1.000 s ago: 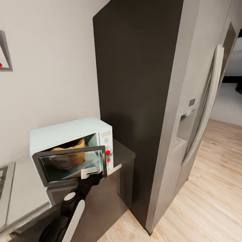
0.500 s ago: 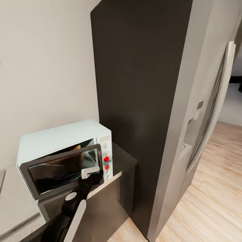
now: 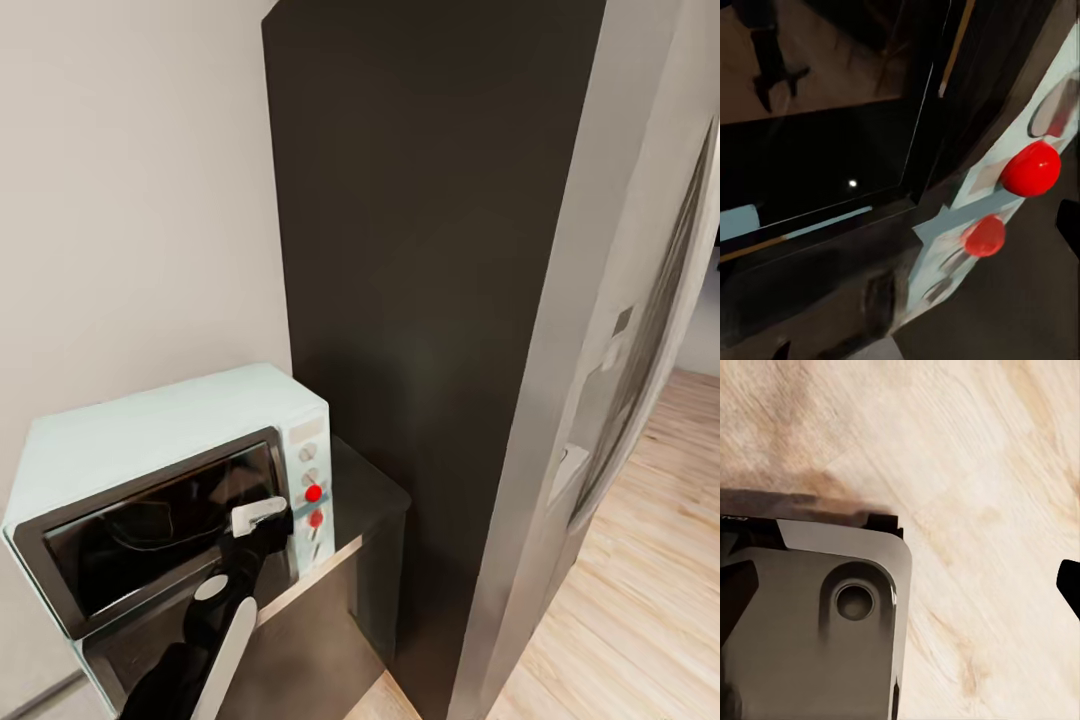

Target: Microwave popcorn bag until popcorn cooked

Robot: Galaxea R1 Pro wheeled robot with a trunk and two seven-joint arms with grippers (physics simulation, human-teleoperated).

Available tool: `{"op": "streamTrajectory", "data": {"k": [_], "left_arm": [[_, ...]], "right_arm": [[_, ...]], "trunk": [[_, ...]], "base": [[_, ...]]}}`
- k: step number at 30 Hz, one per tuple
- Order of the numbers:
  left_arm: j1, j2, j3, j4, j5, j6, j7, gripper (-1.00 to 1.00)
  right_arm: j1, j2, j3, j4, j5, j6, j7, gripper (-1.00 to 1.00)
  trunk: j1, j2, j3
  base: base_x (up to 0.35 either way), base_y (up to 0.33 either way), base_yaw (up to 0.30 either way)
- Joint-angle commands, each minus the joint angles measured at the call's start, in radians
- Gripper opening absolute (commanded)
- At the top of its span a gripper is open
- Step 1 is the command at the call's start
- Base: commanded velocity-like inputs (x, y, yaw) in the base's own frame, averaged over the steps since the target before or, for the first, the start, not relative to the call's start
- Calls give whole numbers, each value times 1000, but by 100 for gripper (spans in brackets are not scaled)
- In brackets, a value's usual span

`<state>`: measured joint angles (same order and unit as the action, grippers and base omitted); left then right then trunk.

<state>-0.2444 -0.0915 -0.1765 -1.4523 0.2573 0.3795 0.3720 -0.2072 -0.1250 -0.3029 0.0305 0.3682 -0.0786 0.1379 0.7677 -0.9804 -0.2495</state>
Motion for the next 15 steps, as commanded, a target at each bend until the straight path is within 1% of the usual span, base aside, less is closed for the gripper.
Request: {"op": "streamTrajectory", "data": {"k": [1,3,8,11,13,15], "left_arm": [[-9,0,6,-3,8,-6,13,100],[-9,-1,5,-8,10,-12,12,100],[-9,-2,1,-13,12,-13,7,100],[-9,-2,-21,-13,12,-13,9,100],[-9,-3,-44,-13,11,-12,12,100],[-9,-7,-61,-13,11,-11,13,100]], "right_arm": [[-1,-1,-8,3,8,-6,2,100],[-1,-1,-8,3,8,-6,2,100],[-1,-1,-8,3,8,-6,1,100],[-1,0,-8,3,8,-7,1,100],[-1,1,-8,3,8,-7,1,100],[-1,4,-8,3,8,-7,1,100]], "trunk": [[0,-1,-1],[0,-1,-1],[0,-1,-1],[0,-1,-1],[0,-1,-1],[0,-1,-1]], "base": [[18,0,0],[-139,0,0],[-315,0,0],[-344,0,0],[-345,0,0],[-346,0,0]]}}
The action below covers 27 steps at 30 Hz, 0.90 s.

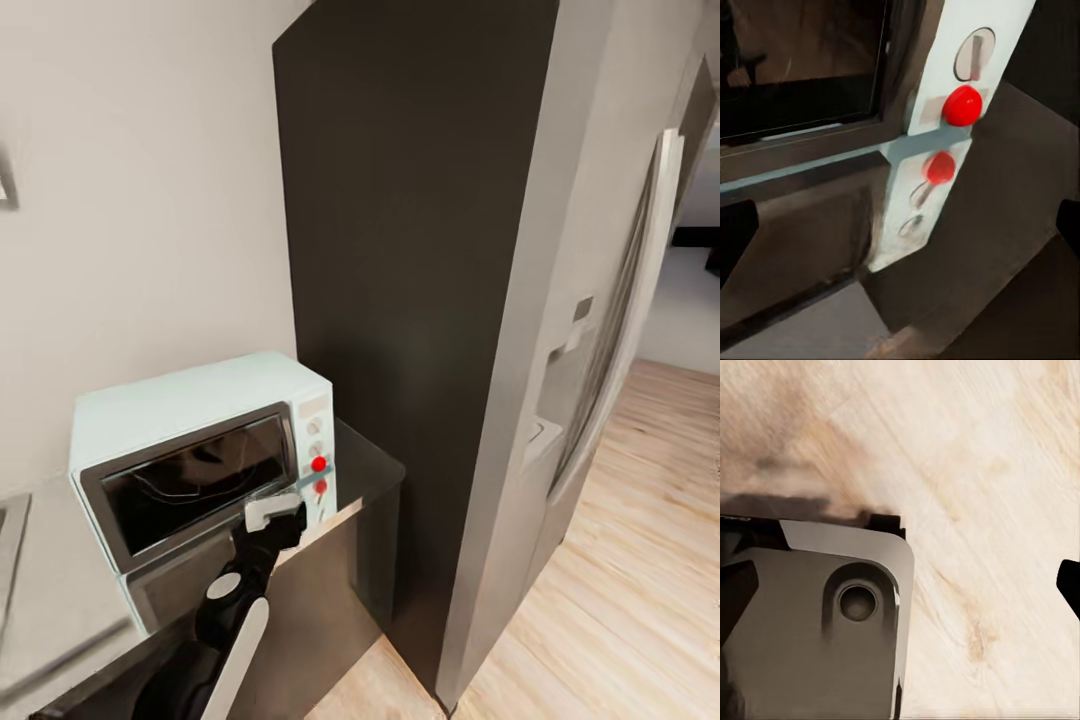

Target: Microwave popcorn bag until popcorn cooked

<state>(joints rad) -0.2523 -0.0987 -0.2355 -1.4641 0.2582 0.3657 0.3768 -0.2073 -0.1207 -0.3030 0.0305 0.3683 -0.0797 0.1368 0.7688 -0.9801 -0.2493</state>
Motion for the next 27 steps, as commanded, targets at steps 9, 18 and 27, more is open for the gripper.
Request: {"op": "streamTrajectory", "data": {"k": [9,18,27], "left_arm": [[-1,-9,-56,-1,9,6,11,100],[-1,-53,-199,153,188,16,65,100],[-1,-50,-200,985,423,-34,55,100]], "right_arm": [[-1,0,-8,3,8,-2,3,100],[-1,-8,3,0,21,-14,-57,100],[-1,-8,4,-6,25,-20,-65,100]], "trunk": [[-1,-1,-1],[-1,-1,-1],[-1,-1,-1]], "base": [[-346,0,0],[-346,0,0],[-346,0,0]]}}
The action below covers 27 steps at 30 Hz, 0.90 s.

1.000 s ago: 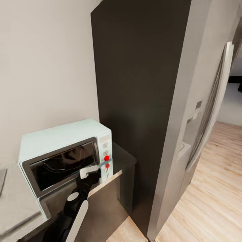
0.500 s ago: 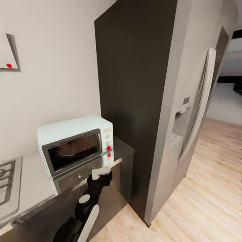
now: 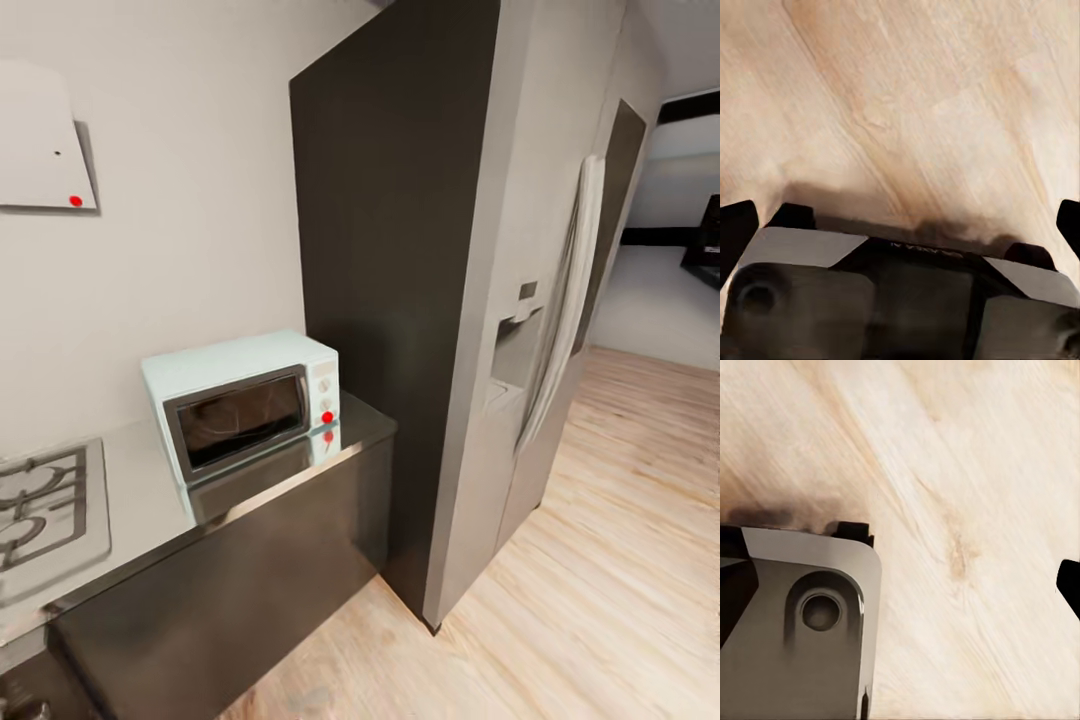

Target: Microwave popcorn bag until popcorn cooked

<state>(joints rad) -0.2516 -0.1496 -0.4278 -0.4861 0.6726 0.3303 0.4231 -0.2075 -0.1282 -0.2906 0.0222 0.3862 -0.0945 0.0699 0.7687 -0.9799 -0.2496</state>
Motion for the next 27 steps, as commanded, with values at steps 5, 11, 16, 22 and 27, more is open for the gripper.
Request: {"op": "streamTrajectory", "data": {"k": [5,11,16,22,27], "left_arm": [[-1,-2,-6,343,20,-163,7,100],[5,3,-2,482,24,-203,-46,100],[62,45,-3,486,29,-415,-287,100],[68,48,-2,486,49,-443,-300,100],[69,48,-3,486,70,-445,-300,100]], "right_arm": [[-1,-2,-10,3,2,-4,2,100],[-1,-2,-9,3,3,-3,2,100],[-1,-3,-8,4,2,2,-9,100],[-1,-1,-8,7,1,3,-15,100],[-1,-1,-1,7,88,6,-14,100]], "trunk": [[-1,-1,-1],[-1,-1,-1],[-1,-1,-1],[-1,-1,-1],[-1,-1,-1]], "base": [[-346,0,0],[-251,0,0],[-13,0,0],[0,0,30],[0,0,249]]}}
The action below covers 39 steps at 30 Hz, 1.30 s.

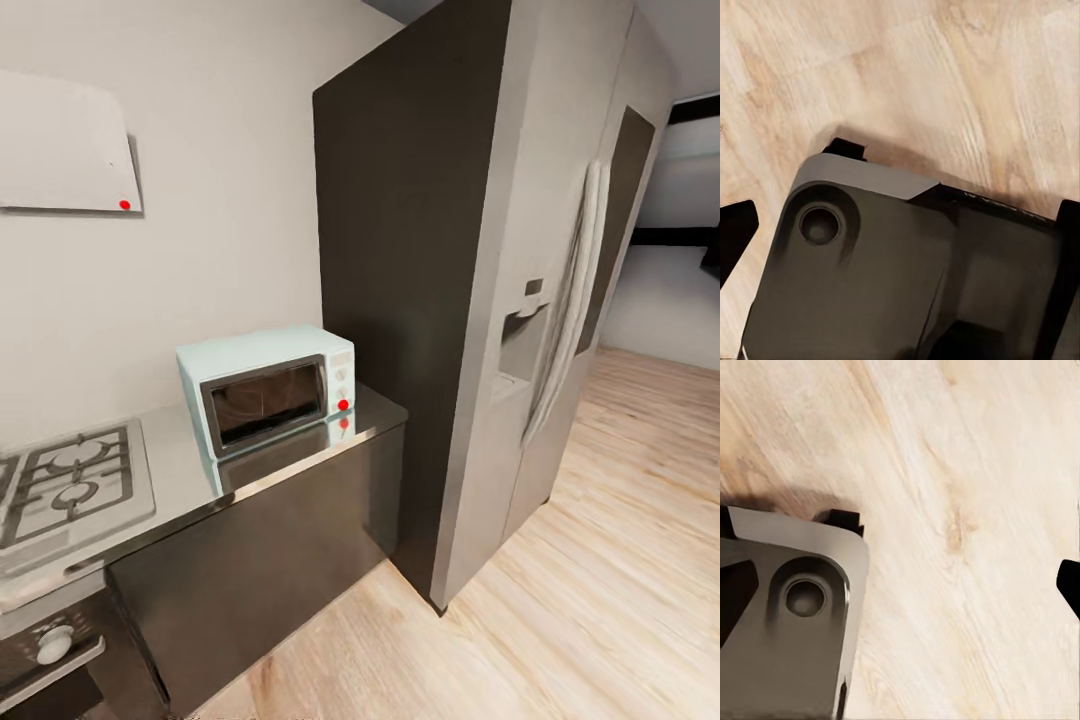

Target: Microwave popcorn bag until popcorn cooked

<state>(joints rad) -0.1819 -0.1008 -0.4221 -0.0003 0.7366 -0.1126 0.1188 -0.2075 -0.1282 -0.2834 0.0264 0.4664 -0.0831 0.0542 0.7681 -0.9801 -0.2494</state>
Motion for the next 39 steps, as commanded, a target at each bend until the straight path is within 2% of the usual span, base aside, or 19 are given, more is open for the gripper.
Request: {"op": "streamTrajectory", "data": {"k": [1,3,5,26,30,39], "left_arm": [[-1,0,-8,0,7,-2,5,100],[0,-1,-8,0,7,-2,5,100],[1,-2,-8,0,7,-2,4,100],[1,-11,-9,0,7,-2,12,100],[1,-11,-9,0,7,-2,51,100],[1,-11,-9,0,7,-2,58,100]], "right_arm": [[-1,1,-8,3,42,-4,2,100],[-1,4,-7,4,72,-3,2,100],[-1,3,-8,4,78,-7,2,100],[-1,0,-18,6,69,-3,1,100],[-1,-1,-18,6,69,-3,1,100],[-1,-1,-17,6,69,-7,1,100]], "trunk": [[0,-1,-1],[0,-1,-1],[0,-1,-1],[0,-1,-4],[0,-1,-7],[0,-1,-13]], "base": [[0,0,274],[0,0,275],[0,0,276],[0,0,294],[0,0,300],[0,0,300]]}}
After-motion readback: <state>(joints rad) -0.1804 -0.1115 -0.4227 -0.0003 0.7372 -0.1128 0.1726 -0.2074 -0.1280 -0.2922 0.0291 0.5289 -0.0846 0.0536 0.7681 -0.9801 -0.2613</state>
